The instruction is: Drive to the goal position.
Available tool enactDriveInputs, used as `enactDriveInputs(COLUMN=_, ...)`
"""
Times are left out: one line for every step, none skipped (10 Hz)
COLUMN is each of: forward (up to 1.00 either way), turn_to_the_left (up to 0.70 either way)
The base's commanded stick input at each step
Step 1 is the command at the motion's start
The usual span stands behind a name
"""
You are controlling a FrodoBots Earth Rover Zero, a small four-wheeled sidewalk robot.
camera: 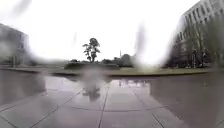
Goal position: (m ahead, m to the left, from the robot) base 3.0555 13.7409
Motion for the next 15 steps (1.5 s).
enactDriveInputs(forward=0.70, turn_to_the_left=0.13)
enactDriveInputs(forward=0.70, turn_to_the_left=0.35)
enactDriveInputs(forward=0.70, turn_to_the_left=0.35)
enactDriveInputs(forward=0.70, turn_to_the_left=0.35)
enactDriveInputs(forward=0.70, turn_to_the_left=0.35)
enactDriveInputs(forward=0.43, turn_to_the_left=0.49)
enactDriveInputs(forward=0.00, turn_to_the_left=0.70)
enactDriveInputs(forward=0.00, turn_to_the_left=0.70)
enactDriveInputs(forward=0.00, turn_to_the_left=0.70)
enactDriveInputs(forward=0.00, turn_to_the_left=0.70)
enactDriveInputs(forward=0.00, turn_to_the_left=0.70)
enactDriveInputs(forward=0.00, turn_to_the_left=0.70)
enactDriveInputs(forward=0.00, turn_to_the_left=0.70)
enactDriveInputs(forward=0.00, turn_to_the_left=0.70)
enactDriveInputs(forward=0.00, turn_to_the_left=0.70)
